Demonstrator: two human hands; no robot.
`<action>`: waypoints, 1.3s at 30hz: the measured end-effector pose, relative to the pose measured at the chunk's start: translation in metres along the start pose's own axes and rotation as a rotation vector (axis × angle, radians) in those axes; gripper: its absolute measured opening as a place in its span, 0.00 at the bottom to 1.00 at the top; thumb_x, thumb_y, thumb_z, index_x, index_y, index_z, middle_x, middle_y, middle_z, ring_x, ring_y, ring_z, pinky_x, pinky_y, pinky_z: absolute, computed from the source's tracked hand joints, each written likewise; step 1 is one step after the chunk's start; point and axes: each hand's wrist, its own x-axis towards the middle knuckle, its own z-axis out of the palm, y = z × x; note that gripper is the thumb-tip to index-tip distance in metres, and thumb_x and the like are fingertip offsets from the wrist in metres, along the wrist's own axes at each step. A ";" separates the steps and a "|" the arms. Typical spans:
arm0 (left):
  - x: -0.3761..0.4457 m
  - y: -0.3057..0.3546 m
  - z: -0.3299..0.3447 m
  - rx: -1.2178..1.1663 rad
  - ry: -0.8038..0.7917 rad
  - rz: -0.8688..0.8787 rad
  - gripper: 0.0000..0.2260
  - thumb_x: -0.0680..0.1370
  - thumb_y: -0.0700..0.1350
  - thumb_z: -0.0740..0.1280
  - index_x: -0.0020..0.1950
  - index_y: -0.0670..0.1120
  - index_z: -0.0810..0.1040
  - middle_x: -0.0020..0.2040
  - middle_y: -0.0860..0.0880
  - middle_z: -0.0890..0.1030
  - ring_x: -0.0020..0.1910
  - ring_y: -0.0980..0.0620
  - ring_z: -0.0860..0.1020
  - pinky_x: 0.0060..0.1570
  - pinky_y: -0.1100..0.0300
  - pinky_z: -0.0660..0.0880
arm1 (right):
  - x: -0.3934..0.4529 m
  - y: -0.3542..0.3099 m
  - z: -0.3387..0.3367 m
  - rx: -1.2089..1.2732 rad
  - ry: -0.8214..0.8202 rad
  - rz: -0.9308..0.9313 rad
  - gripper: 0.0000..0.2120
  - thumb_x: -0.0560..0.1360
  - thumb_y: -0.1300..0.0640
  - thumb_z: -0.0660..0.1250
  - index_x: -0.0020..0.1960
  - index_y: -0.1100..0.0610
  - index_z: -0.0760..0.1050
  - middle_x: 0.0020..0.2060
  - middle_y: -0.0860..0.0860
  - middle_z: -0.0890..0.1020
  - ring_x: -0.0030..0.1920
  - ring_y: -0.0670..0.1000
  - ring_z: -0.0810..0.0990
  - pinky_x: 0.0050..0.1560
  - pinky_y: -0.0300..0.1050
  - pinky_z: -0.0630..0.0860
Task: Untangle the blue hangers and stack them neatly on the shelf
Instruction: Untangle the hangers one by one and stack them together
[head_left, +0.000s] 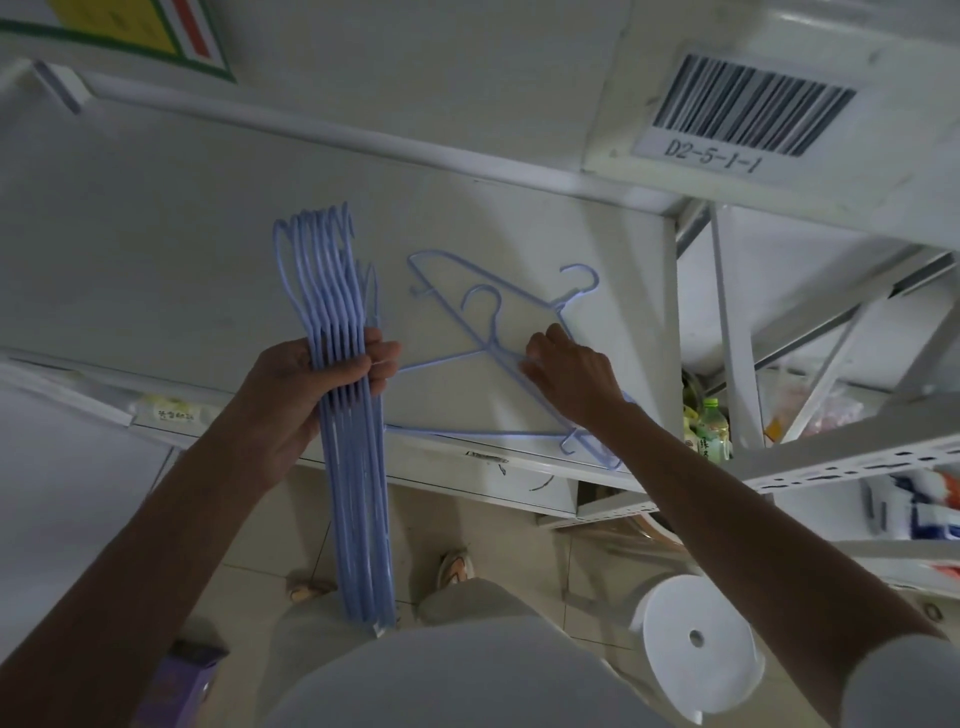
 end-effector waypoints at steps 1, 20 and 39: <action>0.000 -0.001 0.001 0.009 0.008 -0.005 0.13 0.80 0.31 0.63 0.62 0.38 0.78 0.56 0.45 0.86 0.53 0.49 0.86 0.49 0.61 0.82 | -0.002 -0.003 0.001 0.014 -0.004 0.013 0.18 0.81 0.40 0.62 0.58 0.55 0.72 0.53 0.53 0.74 0.45 0.59 0.83 0.38 0.50 0.76; 0.006 0.000 0.014 0.088 0.035 0.009 0.11 0.78 0.32 0.65 0.59 0.40 0.80 0.52 0.45 0.88 0.51 0.50 0.87 0.48 0.61 0.83 | -0.004 0.007 -0.036 0.390 0.263 0.070 0.10 0.82 0.52 0.63 0.62 0.50 0.78 0.35 0.53 0.84 0.38 0.62 0.82 0.39 0.53 0.80; -0.041 0.063 -0.134 0.240 0.162 0.121 0.28 0.63 0.56 0.84 0.60 0.48 0.85 0.61 0.45 0.85 0.56 0.48 0.85 0.46 0.51 0.84 | -0.072 0.003 0.022 0.263 0.283 -0.440 0.14 0.77 0.54 0.72 0.63 0.49 0.84 0.30 0.46 0.79 0.24 0.52 0.74 0.25 0.44 0.75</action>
